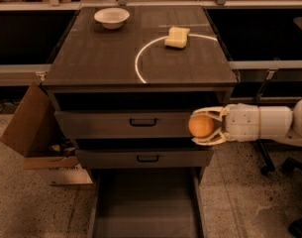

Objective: Pick orange from bottom drawer and place on counter

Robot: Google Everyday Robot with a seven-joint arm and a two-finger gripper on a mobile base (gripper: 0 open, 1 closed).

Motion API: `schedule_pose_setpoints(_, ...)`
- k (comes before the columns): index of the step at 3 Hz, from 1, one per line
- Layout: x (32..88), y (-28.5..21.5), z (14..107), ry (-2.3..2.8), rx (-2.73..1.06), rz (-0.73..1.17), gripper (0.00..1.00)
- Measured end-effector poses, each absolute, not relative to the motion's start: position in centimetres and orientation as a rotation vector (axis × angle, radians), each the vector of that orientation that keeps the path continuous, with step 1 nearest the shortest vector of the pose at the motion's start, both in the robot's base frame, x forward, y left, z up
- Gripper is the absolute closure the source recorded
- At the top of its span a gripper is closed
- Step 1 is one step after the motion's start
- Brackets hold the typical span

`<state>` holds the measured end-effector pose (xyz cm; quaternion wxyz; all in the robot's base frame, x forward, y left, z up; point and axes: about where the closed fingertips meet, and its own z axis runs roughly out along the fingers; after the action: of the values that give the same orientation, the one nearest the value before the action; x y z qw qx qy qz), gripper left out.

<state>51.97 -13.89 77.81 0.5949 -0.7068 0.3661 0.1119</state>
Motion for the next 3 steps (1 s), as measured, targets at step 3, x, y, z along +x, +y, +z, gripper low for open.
schedule_pose_setpoints(3, 54.2, -18.8, 86.6, 0.796, -1.572, 0.221, 1.0)
